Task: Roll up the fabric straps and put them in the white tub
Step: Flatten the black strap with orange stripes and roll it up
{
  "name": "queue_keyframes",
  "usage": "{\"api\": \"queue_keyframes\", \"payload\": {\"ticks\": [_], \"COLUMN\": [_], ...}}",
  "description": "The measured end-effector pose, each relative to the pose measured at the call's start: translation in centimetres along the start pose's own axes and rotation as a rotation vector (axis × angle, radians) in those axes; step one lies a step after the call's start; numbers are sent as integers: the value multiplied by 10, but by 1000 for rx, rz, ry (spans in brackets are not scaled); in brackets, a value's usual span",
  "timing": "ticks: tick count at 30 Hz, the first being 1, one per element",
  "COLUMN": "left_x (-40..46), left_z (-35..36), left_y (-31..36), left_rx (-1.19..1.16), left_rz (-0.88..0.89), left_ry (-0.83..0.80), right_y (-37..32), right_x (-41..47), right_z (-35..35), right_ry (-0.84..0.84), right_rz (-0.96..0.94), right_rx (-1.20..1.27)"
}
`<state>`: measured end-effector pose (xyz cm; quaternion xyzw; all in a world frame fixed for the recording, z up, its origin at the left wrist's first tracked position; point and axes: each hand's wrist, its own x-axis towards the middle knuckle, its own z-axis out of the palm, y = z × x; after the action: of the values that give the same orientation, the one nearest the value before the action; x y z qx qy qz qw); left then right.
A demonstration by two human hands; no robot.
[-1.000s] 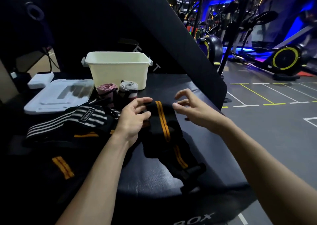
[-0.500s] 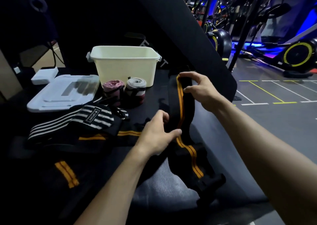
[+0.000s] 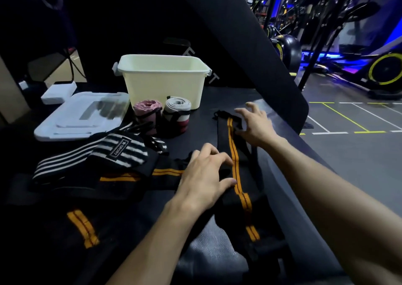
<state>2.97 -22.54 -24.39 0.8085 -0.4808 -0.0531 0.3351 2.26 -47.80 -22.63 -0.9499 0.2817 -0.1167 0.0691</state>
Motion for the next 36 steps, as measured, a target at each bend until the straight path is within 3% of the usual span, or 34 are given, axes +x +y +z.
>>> {"api": "queue_keyframes", "payload": {"ticks": [2,3,8,11,19,25,28,32,36], "left_x": [1,1,0,-3,-13,-27,-37,-50,-62], "left_z": [-1,-2,-9,-10,-10,-3,3,3,1], "left_y": [0,-1,4,6,3,11,15,16,21], "left_rx": [58,65,43,-3,-106,-66,65,194,273], "left_rz": [26,37,57,43,226,275,293,275,225], "left_ry": [-39,-63,-207,-264,-202,-46,-89,-196,-236], "right_y": [-11,-17,-50,-48,-28,-25,-27,-25,-26], "right_x": [-7,-10,-35,-44,-40,-93,-143,-210,-259], "right_z": [-14,-20,-29,-14,2,-28,-43,-50,-44], "right_ry": [84,47,-549,-665,-483,-136,18,79,-10], "right_rz": [-79,-113,-93,-59,-32,-128,-238,-329,-304], "right_rx": [-18,-7,-95,-213,-16,307,368,331,303]}}
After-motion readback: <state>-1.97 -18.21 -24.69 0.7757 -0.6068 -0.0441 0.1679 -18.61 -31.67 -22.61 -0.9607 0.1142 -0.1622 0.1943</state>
